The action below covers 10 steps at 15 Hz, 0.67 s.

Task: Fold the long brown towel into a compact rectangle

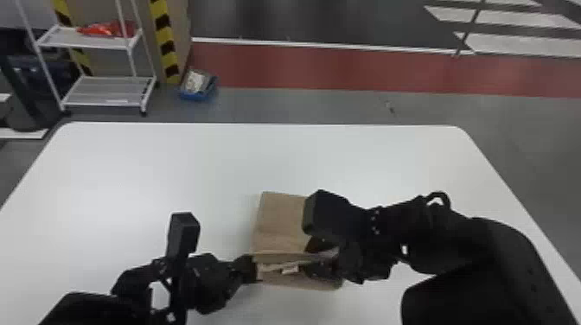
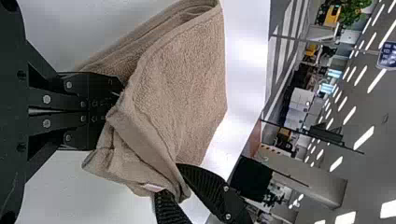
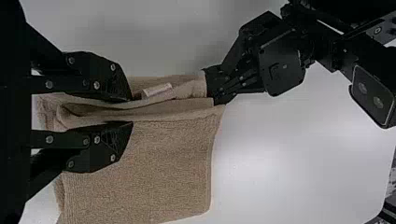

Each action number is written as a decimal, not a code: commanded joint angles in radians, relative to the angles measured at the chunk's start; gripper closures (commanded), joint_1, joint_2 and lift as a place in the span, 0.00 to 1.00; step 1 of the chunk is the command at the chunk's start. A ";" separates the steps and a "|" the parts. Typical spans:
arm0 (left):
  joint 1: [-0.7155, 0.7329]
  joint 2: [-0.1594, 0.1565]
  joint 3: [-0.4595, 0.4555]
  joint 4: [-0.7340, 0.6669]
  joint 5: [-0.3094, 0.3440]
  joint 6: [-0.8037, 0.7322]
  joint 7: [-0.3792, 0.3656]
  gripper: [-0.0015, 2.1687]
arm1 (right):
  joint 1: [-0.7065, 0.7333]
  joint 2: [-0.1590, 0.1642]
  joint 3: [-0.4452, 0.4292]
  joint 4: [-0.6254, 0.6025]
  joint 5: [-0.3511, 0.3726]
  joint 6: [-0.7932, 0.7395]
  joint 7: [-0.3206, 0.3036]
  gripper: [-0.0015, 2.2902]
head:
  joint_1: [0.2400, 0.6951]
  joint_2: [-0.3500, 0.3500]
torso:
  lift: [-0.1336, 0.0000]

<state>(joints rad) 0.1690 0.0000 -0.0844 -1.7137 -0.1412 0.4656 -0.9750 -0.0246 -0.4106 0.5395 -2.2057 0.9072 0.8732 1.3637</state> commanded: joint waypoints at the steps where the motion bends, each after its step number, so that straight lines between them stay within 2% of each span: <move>1: 0.001 -0.003 0.000 -0.003 0.000 0.000 -0.001 0.99 | 0.008 0.003 -0.001 -0.012 0.001 0.007 0.003 0.32 | 1.00 0.36 | 0.07; 5: 0.001 -0.003 -0.002 -0.006 0.000 0.000 -0.004 0.99 | 0.020 0.004 -0.021 -0.037 -0.008 0.016 0.003 0.31 | 1.00 0.36 | 0.07; 8: 0.003 -0.003 0.000 -0.009 0.003 0.000 -0.005 0.99 | 0.008 0.013 -0.079 -0.042 -0.019 0.016 0.003 0.32 | 1.00 0.36 | 0.07; 9: 0.004 -0.003 -0.002 -0.011 0.003 0.000 -0.005 0.99 | 0.005 0.013 -0.092 -0.042 -0.021 0.013 0.003 0.37 | 1.00 0.35 | 0.07; 10: 0.006 -0.003 0.000 -0.012 0.005 0.000 -0.007 0.99 | 0.008 0.012 -0.107 -0.037 -0.021 0.007 0.003 0.49 | 1.00 0.34 | 0.07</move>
<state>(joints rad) 0.1727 0.0000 -0.0854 -1.7235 -0.1376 0.4657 -0.9805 -0.0172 -0.3977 0.4544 -2.2469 0.8881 0.8859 1.3637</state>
